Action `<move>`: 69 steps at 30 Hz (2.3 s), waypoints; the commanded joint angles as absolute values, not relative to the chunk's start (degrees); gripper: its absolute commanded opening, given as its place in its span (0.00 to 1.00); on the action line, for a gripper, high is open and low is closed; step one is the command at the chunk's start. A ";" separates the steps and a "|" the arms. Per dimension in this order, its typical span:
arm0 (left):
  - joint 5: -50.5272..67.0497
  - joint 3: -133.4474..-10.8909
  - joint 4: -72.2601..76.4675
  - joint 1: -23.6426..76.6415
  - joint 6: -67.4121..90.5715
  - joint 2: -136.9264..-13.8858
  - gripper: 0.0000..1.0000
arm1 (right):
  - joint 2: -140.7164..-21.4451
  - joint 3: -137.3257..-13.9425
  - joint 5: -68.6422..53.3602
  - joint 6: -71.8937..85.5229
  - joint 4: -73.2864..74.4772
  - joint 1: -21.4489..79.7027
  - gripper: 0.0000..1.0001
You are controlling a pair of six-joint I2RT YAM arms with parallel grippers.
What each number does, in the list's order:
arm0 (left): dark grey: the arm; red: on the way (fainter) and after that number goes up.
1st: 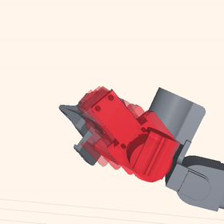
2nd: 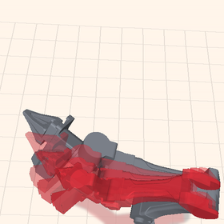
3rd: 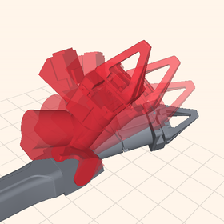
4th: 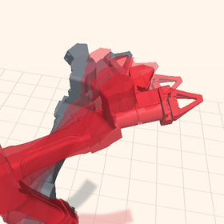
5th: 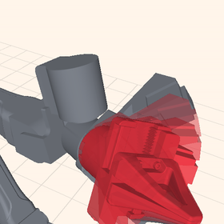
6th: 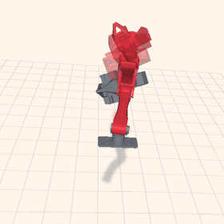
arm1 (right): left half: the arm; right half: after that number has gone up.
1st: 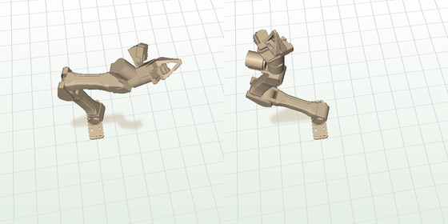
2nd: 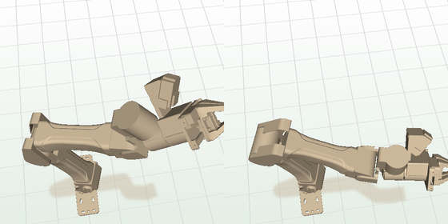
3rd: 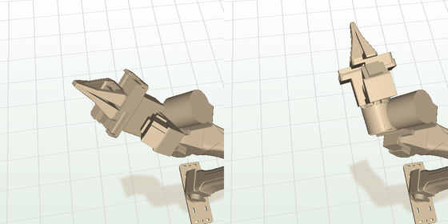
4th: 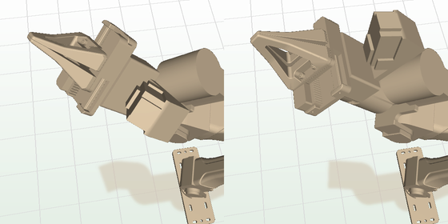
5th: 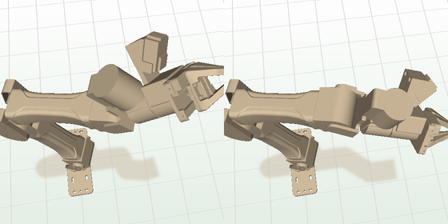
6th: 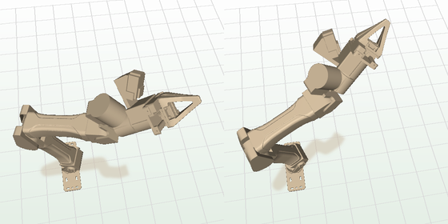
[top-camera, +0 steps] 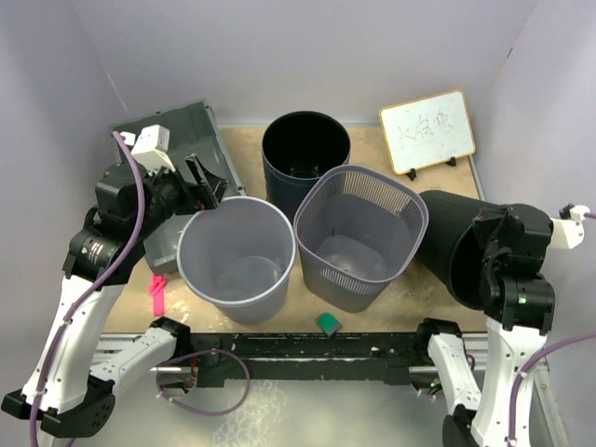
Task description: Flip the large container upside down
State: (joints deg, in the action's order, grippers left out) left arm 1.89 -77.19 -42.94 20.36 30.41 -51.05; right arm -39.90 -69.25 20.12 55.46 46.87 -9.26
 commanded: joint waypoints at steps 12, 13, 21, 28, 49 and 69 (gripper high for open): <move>4.73 -77.08 -39.17 20.57 30.81 -51.21 0.83 | -22.93 -48.76 30.13 71.72 64.28 -5.66 0.21; 5.14 -77.82 -38.98 20.57 30.93 -51.51 0.83 | -22.18 -48.22 29.88 70.74 63.52 -5.66 0.22; 7.95 -88.03 -37.43 20.60 32.35 -55.22 0.83 | -23.01 -42.10 20.21 63.54 52.59 -5.67 0.27; 15.11 -93.09 -33.70 20.61 36.77 -59.47 0.83 | -27.74 -40.39 15.90 60.78 48.40 -5.71 0.35; 10.82 -94.63 -31.70 31.94 36.65 -66.41 0.83 | -29.47 -51.31 18.30 50.95 60.66 -5.66 0.89; -5.13 -107.99 -37.61 51.27 31.14 -80.30 0.83 | -40.34 -68.48 21.95 43.64 63.14 -5.71 0.56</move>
State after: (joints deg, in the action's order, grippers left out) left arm 0.71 -103.72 -37.71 48.36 33.26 -78.13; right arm -38.00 -66.54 18.92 43.94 61.87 -5.63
